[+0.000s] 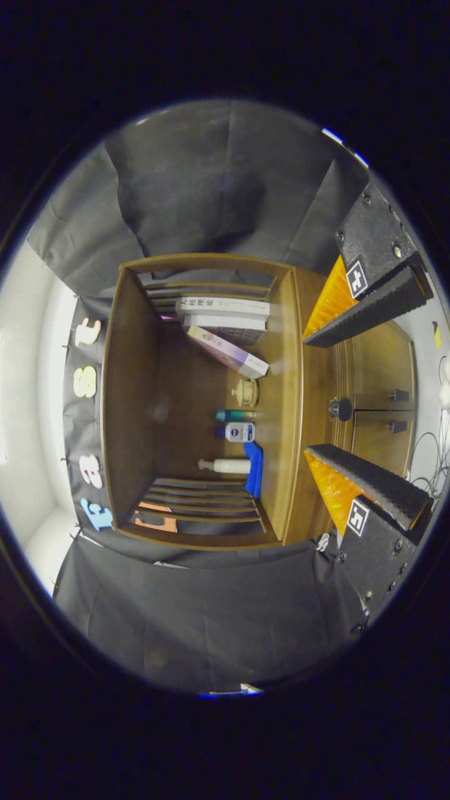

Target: Pull open the drawer, take out the items inside it, and place them on the countertop above the cabinet.

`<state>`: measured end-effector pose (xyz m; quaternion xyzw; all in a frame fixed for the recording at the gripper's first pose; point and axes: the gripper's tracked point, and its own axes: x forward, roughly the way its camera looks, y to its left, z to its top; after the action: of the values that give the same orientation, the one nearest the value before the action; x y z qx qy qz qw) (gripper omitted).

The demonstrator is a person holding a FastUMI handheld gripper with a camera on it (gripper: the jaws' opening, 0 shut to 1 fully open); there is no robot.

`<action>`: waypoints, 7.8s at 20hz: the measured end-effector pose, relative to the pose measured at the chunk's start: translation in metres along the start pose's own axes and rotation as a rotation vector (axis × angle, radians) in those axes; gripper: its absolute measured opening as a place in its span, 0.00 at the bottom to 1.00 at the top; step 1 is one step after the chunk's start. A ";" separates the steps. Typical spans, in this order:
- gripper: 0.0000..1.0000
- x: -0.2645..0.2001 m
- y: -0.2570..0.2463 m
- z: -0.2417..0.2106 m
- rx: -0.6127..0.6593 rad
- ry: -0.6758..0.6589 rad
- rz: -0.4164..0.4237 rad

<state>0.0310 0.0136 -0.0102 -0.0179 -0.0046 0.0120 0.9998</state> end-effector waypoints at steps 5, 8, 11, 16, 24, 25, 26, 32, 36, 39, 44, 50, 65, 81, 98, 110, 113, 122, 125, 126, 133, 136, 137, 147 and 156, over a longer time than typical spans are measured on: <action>1.00 0.047 0.011 -0.046 -0.045 0.026 0.005; 1.00 0.080 0.017 -0.076 -0.042 0.050 0.010; 1.00 0.115 0.014 -0.096 -0.037 0.064 -0.005; 1.00 0.157 0.008 -0.117 0.011 0.099 -0.027; 0.57 0.166 0.012 -0.129 0.000 0.104 -0.021; 0.50 0.165 0.012 -0.129 0.002 0.107 -0.016; 0.48 0.164 0.013 -0.129 0.003 0.115 -0.006; 0.38 0.157 0.012 -0.130 0.022 0.155 0.002; 0.37 0.136 0.014 -0.134 0.031 0.163 0.011; 0.37 0.116 0.013 -0.136 0.029 0.165 0.012; 0.37 0.075 0.012 -0.141 0.035 0.155 0.009; 0.36 0.034 0.010 -0.146 0.029 0.145 0.007; 0.36 -0.034 0.009 -0.166 0.051 0.186 0.019; 0.99 -0.041 -0.026 -0.006 0.149 0.185 0.017; 0.98 0.103 0.014 -0.069 0.009 0.916 0.042; 0.92 0.106 0.017 -0.137 -0.014 1.225 -0.006; 0.81 0.106 0.015 -0.147 0.025 1.260 -0.024; 0.47 0.099 0.014 -0.150 0.073 1.270 -0.011; 0.46 0.089 0.015 -0.133 0.060 1.243 -0.001; 0.46 0.086 0.014 -0.125 0.063 1.230 0.004; 0.47 0.069 0.010 -0.068 0.064 1.143 0.034; 0.46 0.066 0.008 -0.046 0.066 1.110 0.041; 0.46 0.068 0.008 -0.040 0.067 1.101 0.042; 0.46 0.147 0.007 0.020 0.080 1.013 0.014; 0.47 0.217 0.011 0.015 0.096 1.000 0.018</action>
<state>0.2476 0.0306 0.0062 0.0244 0.4758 0.0109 0.8791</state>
